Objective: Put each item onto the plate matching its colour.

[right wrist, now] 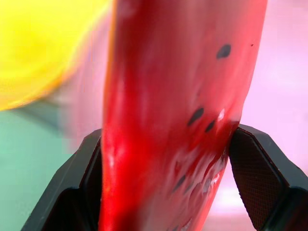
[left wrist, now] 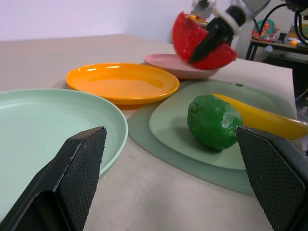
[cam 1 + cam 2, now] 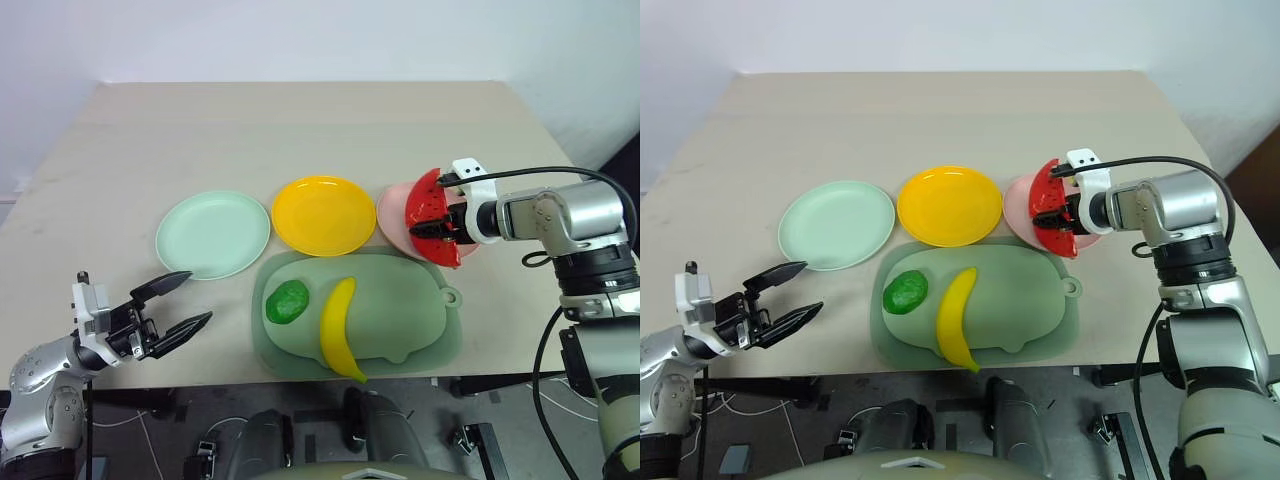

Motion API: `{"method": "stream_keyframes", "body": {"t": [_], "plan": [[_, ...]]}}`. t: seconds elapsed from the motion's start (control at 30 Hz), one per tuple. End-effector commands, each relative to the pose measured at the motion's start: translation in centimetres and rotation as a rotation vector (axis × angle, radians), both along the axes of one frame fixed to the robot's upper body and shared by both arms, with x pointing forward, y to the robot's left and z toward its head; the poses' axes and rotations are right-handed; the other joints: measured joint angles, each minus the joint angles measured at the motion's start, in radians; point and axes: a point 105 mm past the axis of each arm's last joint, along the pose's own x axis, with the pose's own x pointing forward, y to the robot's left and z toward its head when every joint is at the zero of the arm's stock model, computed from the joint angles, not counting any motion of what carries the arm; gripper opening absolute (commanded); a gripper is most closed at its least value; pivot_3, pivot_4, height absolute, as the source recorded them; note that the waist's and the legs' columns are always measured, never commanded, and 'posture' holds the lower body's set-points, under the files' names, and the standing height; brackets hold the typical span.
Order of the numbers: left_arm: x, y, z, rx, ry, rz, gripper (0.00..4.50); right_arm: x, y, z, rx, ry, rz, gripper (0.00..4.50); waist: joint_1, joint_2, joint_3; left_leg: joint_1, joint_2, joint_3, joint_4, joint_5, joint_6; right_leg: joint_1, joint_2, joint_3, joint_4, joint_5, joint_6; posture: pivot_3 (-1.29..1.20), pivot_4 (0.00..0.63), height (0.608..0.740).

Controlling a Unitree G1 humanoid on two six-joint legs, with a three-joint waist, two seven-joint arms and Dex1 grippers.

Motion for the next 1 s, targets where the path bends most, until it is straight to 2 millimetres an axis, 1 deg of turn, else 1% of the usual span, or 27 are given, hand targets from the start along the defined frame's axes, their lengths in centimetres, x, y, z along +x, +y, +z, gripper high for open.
{"method": "stream_keyframes", "body": {"t": [0.03,0.1,0.17,0.2,0.23,0.37,0.5,0.6,0.73,0.8,0.87,0.93,1.0], "plan": [[-0.1,-0.2,0.9,0.009,-0.051,-0.004,4.5,1.3,-0.8,1.2,-0.018,-0.062,-0.021,3.22,0.001,0.0,0.0,0.0,0.0,0.0,0.0,0.0,0.0,0.0,0.0,0.0,0.0,0.0,0.0,0.0,0.15,0.736],[-0.2,-0.1,0.9,0.013,-0.055,-0.005,4.5,1.6,-1.2,1.0,-0.021,-0.063,-0.034,3.22,0.0,0.0,0.0,0.0,0.0,0.0,0.0,0.0,0.0,0.0,0.0,0.0,0.0,0.0,0.0,0.0,0.15,0.736],[-0.2,-0.1,0.9,0.017,-0.059,-0.005,4.5,1.9,-1.6,1.0,-0.026,-0.066,-0.041,3.93,0.0,0.001,0.0,0.0,0.0,0.0,0.0,0.0,0.0,0.0,0.0,0.0,0.0,0.0,0.0,0.0,0.15,0.736],[-0.2,-0.1,0.9,0.018,-0.06,-0.004,4.5,2.0,-1.7,1.0,-0.028,-0.066,-0.042,4.13,0.0,0.001,0.0,0.0,0.0,0.0,0.0,0.0,0.0,0.0,0.0,0.0,0.0,0.0,0.0,0.0,0.15,0.736],[-0.3,0.0,0.8,0.027,-0.056,-0.005,4.5,2.1,-1.9,1.2,-0.032,-0.074,-0.039,4.47,0.0,0.001,0.0,0.0,0.0,0.0,0.0,0.0,0.0,0.0,0.0,0.0,0.0,0.0,0.0,0.0,0.15,0.736],[-0.4,0.2,0.6,0.05,-0.069,-0.004,4.5,2.4,-2.6,2.6,-0.049,-0.113,-0.01,4.47,0.0,0.003,0.002,0.0,0.001,0.0,0.0,0.0,0.0,0.0,0.0,0.0,0.0,0.0,0.0,0.0,0.15,0.736],[-0.4,0.2,1.0,0.074,-0.098,-0.01,4.5,1.7,-3.7,6.3,-0.094,-0.187,0.133,4.47,0.006,0.008,0.005,-0.001,0.0,0.0,0.0,0.0,0.0,-0.001,-0.001,0.0,0.0,0.0,0.0,0.0,0.15,0.736],[-0.2,0.3,1.2,0.077,-0.108,-0.002,4.5,1.4,-4.5,7.9,-0.149,-0.216,0.191,4.47,0.004,0.01,0.006,-0.001,0.0,0.0,0.0,0.0,0.0,-0.001,-0.001,0.0,0.0,0.0,0.0,0.0,0.15,0.736],[-0.1,0.3,1.3,0.078,-0.105,-0.003,4.5,1.0,-4.4,10.2,-0.177,-0.257,0.271,4.47,-0.003,0.01,0.006,0.0,0.0,0.001,0.0,0.0,0.0,-0.001,0.0,0.0,0.0,0.0,0.0,0.0,0.15,0.736],[-0.1,0.3,1.3,0.075,-0.102,-0.003,4.5,0.9,-3.6,11.2,-0.174,-0.295,0.326,4.47,-0.004,0.011,0.006,0.0,0.001,0.001,0.0,0.0,0.0,-0.001,0.0,0.0,0.0,0.0,0.0,0.0,0.15,0.736],[-0.1,0.3,1.4,0.075,-0.1,-0.004,4.5,0.4,-1.9,12.2,-0.155,-0.346,0.444,4.47,-0.002,0.011,0.006,0.0,0.001,0.001,0.0,0.0,0.0,-0.001,0.0,0.0,0.001,0.0,0.0,0.0,0.15,0.736],[0.0,0.4,1.4,0.087,-0.098,-0.007,4.5,-0.4,-0.1,12.4,-0.154,-0.398,0.579,4.47,0.0,0.012,0.007,0.0,0.001,0.001,0.0,0.0,0.0,-0.002,0.0,0.0,0.001,0.0,0.0,0.0,0.15,0.736],[-0.1,0.4,1.5,0.099,-0.102,-0.012,4.5,-2.0,2.3,12.1,-0.168,-0.497,0.787,4.47,0.002,0.012,0.007,-0.001,0.001,0.001,-0.001,0.0,0.0,-0.002,0.0,0.0,0.001,0.0,0.001,0.0,0.15,0.736]]}}
